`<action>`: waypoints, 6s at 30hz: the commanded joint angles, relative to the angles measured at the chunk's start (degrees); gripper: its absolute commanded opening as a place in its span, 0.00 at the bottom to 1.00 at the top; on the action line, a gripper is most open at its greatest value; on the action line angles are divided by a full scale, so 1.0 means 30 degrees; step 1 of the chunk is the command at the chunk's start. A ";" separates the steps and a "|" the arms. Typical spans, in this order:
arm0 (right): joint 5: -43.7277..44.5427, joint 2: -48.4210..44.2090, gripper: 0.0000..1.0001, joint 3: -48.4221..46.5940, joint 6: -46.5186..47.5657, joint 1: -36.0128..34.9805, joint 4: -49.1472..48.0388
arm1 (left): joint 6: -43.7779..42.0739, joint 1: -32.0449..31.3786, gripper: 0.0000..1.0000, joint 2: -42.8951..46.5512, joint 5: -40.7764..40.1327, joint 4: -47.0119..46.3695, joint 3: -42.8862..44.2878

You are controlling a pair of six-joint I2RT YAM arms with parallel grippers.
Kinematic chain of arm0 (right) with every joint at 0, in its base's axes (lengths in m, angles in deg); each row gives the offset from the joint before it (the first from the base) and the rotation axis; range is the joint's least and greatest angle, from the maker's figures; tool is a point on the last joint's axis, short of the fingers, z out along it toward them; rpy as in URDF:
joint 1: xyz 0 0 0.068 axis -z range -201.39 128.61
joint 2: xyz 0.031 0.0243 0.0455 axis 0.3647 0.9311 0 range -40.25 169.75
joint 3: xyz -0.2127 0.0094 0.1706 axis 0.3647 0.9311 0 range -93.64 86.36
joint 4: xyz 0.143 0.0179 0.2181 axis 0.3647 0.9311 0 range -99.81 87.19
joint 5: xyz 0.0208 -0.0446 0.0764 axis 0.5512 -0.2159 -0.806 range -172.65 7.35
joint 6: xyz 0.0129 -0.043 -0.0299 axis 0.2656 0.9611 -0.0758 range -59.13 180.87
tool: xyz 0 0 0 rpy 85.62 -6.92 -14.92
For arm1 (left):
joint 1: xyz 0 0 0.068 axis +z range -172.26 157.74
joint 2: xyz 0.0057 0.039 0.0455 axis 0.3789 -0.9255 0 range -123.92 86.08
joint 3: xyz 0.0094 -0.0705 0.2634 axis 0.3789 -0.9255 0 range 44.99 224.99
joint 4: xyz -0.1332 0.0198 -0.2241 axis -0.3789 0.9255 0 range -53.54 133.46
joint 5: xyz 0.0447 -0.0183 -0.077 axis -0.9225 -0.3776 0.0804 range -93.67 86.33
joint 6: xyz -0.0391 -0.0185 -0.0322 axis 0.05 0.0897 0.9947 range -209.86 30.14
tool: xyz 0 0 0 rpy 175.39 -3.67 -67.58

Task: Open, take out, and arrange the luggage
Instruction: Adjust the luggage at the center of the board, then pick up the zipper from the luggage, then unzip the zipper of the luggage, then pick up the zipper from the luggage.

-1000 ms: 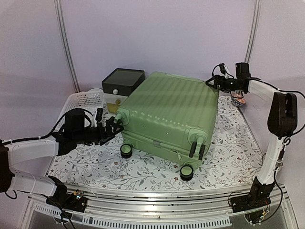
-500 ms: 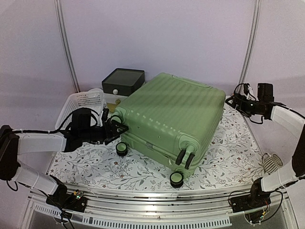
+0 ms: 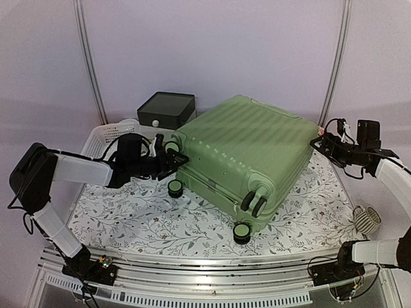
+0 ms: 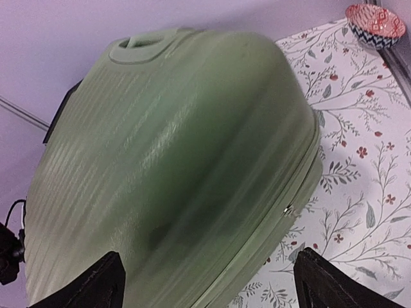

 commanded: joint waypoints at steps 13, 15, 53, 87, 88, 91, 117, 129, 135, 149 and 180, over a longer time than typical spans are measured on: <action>-0.4133 -0.3206 0.93 0.2074 -0.0195 -0.0536 0.1955 | -0.1592 -0.1257 0.95 -0.5773 0.0580 0.1427 0.7666; -0.4609 -0.3474 0.93 0.2276 -0.0243 -0.0543 0.1956 | -0.2349 -0.1495 0.96 -0.4943 -0.0126 0.2210 0.7244; -0.7548 -0.4739 0.91 0.7247 -0.3151 -0.6151 -0.4682 | -0.7911 -1.1229 0.81 -0.3300 -1.0712 -1.0687 -0.1547; -0.5452 -0.4645 0.89 0.7905 -0.3749 -0.8222 -0.6256 | -0.8820 -1.1264 0.42 -0.9611 -0.9235 -1.5152 0.0460; -0.5403 -0.4638 0.89 0.7901 -0.3735 -0.8235 -0.6251 | -0.8915 -1.1271 0.42 -0.9681 -0.9229 -1.5157 0.0539; -0.5295 -0.4632 0.89 0.7863 -0.3635 -0.8228 -0.6205 | -0.9248 -1.1257 0.42 -0.9913 -0.9225 -1.5136 0.0765; -0.5061 -0.4565 0.89 0.8562 -0.3555 -0.8220 -0.6161 | -0.9773 -1.0983 0.00 -1.0217 -0.6012 -1.6100 0.1345; -0.5647 -0.4288 0.88 1.0282 -0.4521 -0.8258 -0.8564 | -0.8820 -1.1660 0.00 -1.1368 0.0946 -2.2900 0.0587; -0.5909 -0.3428 0.88 1.0735 -0.4851 -0.8516 -0.9689 | -0.9741 -1.2145 0.00 -1.2012 0.2548 -2.1831 0.1872; -0.5348 -0.2722 0.87 1.1312 -0.5959 -0.9643 -1.1911 | -1.4444 -1.4190 0.00 -1.2577 0.4341 -1.6045 0.5359; -0.0119 -1.1796 0.62 1.4709 -0.4344 -1.0037 -1.0773 | -1.3992 -1.4232 0.00 -1.1989 -0.0392 -1.9641 0.2756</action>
